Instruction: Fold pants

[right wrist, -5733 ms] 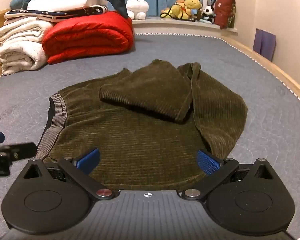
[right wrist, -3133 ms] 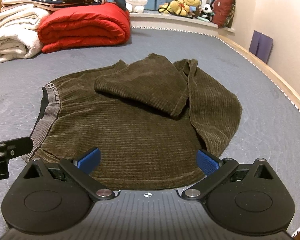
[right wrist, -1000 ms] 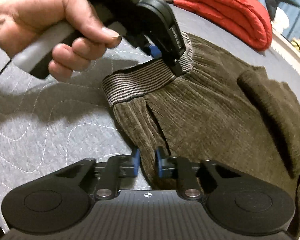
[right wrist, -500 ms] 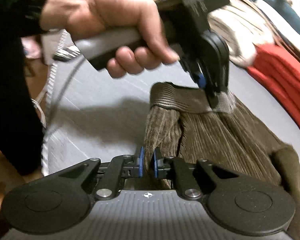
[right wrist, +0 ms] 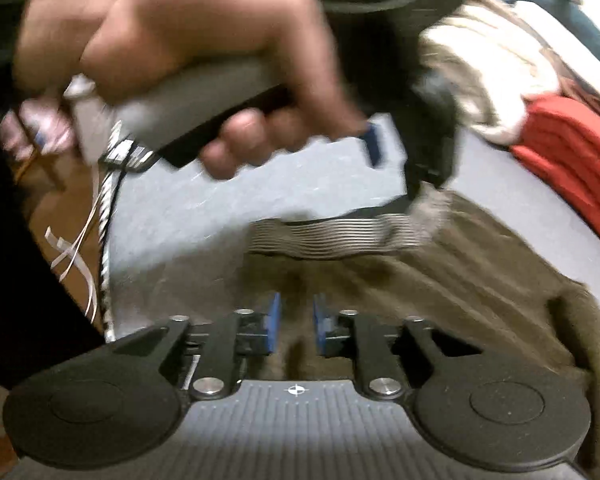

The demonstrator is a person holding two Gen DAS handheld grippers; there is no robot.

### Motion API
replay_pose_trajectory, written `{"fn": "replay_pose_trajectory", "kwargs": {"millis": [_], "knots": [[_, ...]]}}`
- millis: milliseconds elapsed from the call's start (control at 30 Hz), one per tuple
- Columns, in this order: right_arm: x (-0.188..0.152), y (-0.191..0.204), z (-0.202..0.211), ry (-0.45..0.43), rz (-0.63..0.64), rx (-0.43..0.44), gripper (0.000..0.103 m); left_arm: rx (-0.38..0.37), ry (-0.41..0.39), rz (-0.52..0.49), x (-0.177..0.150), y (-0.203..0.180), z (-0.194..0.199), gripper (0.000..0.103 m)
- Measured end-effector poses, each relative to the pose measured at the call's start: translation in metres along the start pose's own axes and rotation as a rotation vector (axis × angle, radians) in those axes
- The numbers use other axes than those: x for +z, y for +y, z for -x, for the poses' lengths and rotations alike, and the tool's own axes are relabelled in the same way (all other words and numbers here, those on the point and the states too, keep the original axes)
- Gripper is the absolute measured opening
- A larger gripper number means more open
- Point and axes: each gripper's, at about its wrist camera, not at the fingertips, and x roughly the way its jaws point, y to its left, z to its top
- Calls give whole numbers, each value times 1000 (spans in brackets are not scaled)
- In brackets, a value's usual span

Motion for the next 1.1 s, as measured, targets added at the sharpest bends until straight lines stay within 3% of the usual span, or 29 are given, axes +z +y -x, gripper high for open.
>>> {"fn": "replay_pose_trajectory", "kwargs": {"millis": [67, 200, 300, 333, 367, 433, 533, 633, 733, 833, 933, 1000, 1033, 1100], "knots": [[-5, -38, 27, -54, -96, -54, 47, -53, -13, -5, 5, -22, 3, 51], [-38, -123, 72, -83, -316, -269, 48, -185, -23, -34, 10, -59, 7, 50], [-80, -187, 93, -76, -505, -483, 48, -279, -6, -86, 4, -96, 7, 27], [-95, -209, 98, -68, -576, -549, 48, -334, 12, -114, 0, -109, 7, 10], [-108, -230, 105, -58, -642, -612, 48, -386, 28, -136, -4, -120, 1, 2], [-130, -258, 111, -48, -726, -699, 48, -518, 79, -185, -16, -145, -3, 2], [-145, -281, 104, -44, -784, -737, 48, -627, 138, -279, -38, -186, -12, 4], [-157, -301, 95, -49, -861, -694, 48, -664, 193, -307, -54, -205, -25, 5], [-169, -332, 89, -68, -998, -629, 48, -649, 233, -309, -62, -220, -40, 12], [-175, -341, 75, -57, -1084, -619, 48, -644, 281, -304, -65, -229, -58, 12], [-181, -346, 64, -13, -1073, -677, 47, -643, 305, -317, -67, -235, -67, 12], [-185, -347, 60, 4, -1051, -689, 38, -642, 300, -347, -66, -238, -68, 12], [-185, -347, 62, 6, -1041, -694, 18, -641, 291, -358, -66, -239, -68, 11], [-186, -345, 75, -17, -1034, -695, 10, -646, 273, -361, -65, -239, -66, 7]]}}
